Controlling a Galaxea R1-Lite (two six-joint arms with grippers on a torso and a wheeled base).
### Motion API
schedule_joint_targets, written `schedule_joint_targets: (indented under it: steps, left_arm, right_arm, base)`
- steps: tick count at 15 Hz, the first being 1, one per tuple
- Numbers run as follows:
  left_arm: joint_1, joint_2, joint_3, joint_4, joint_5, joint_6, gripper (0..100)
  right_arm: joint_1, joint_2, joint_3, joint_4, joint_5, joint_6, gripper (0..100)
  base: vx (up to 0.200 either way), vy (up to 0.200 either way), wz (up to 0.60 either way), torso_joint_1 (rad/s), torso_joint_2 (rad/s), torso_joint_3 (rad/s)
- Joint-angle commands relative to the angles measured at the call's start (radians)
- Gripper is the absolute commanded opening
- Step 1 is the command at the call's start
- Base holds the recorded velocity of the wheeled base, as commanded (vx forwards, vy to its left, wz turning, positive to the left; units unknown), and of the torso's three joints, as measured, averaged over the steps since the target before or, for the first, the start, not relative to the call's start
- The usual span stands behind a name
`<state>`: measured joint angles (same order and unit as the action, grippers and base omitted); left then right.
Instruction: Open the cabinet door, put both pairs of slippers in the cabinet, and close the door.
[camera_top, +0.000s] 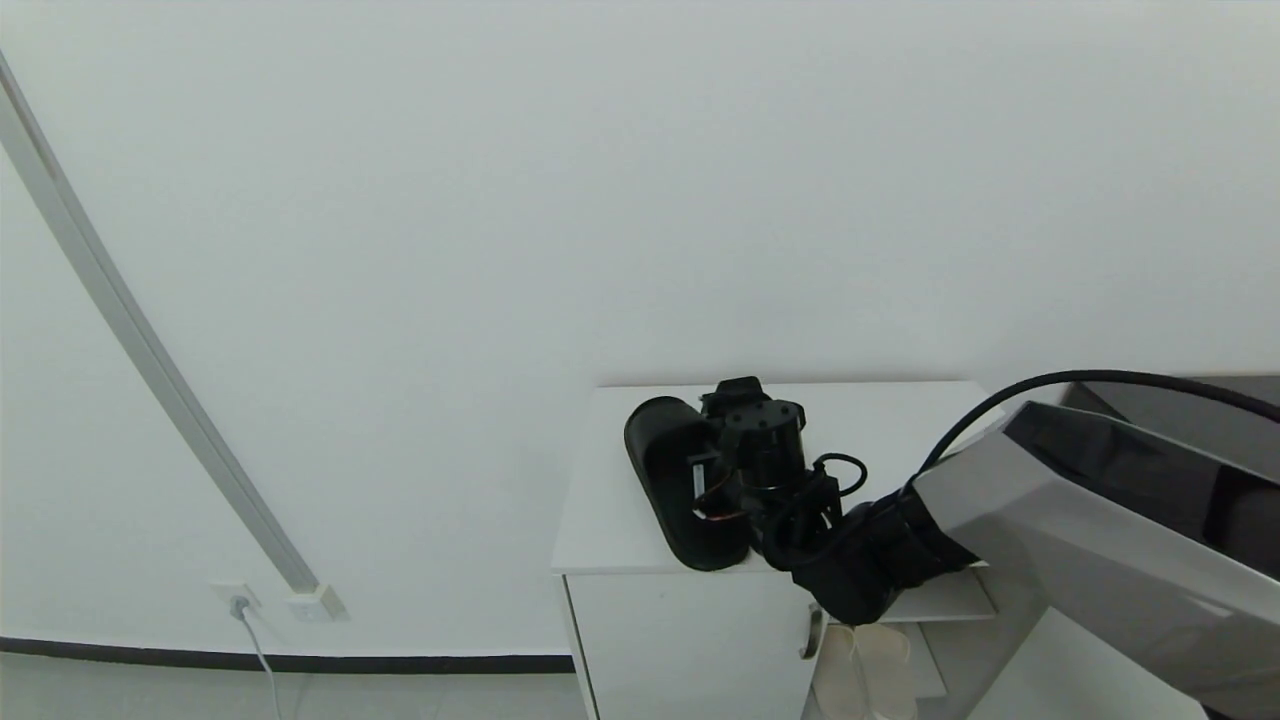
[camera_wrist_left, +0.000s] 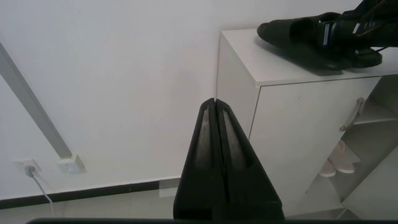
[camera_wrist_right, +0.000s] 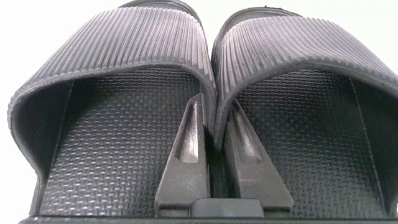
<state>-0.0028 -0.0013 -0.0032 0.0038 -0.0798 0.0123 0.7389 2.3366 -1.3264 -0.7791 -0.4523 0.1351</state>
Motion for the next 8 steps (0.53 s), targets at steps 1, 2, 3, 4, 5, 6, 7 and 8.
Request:
schedule_joint_targets:
  steps: [1,2,3,4,5,6,7,8]
  left_arm:
    - [0.000,0.001,0.000,0.001,0.000,0.000,0]
    - [0.000,0.001,0.000,-0.001,0.000,0.000,0]
    - [0.000,0.001,0.000,-0.001,0.000,0.000,0]
    - [0.001,0.001,0.000,0.001,0.000,0.000,0]
    - [0.000,0.001,0.000,-0.001,0.000,0.000,0]
    - [0.000,0.001,0.000,0.001,0.000,0.000,0]
    - [0.000,0.001,0.000,-0.001,0.000,-0.002,0]
    - [0.000,0.001,0.000,-0.001,0.002,-0.002,0]
  right_arm:
    - [0.007,-0.122,0.101,-0.005,0.009,0.003,0]
    - [0.010,-0.166,0.154,-0.020,0.030,0.003,0]
    - [0.010,-0.210,0.211,-0.035,0.050,0.003,0]
    - [0.010,-0.263,0.269,-0.052,0.069,0.003,0]
    - [0.010,-0.296,0.305,-0.060,0.084,0.003,0]
    - [0.010,-0.379,0.378,-0.063,0.130,0.003,0]
    - [0.010,-0.421,0.418,-0.061,0.146,0.001,0]
    - [0.013,-0.465,0.458,-0.061,0.153,0.001,0]
  base:
    - [0.000,0.000,0.00,0.000,0.00,0.000]
    - [0.000,0.000,0.00,0.000,0.00,0.000]
    - [0.000,0.000,0.00,0.000,0.00,0.000]
    - [0.000,0.000,0.00,0.000,0.00,0.000]
    - [0.000,0.000,0.00,0.000,0.00,0.000]
    - [0.000,0.000,0.00,0.000,0.00,0.000]
    - [0.000,0.000,0.00,0.000,0.00,0.000]
    - [0.000,0.000,0.00,0.000,0.00,0.000]
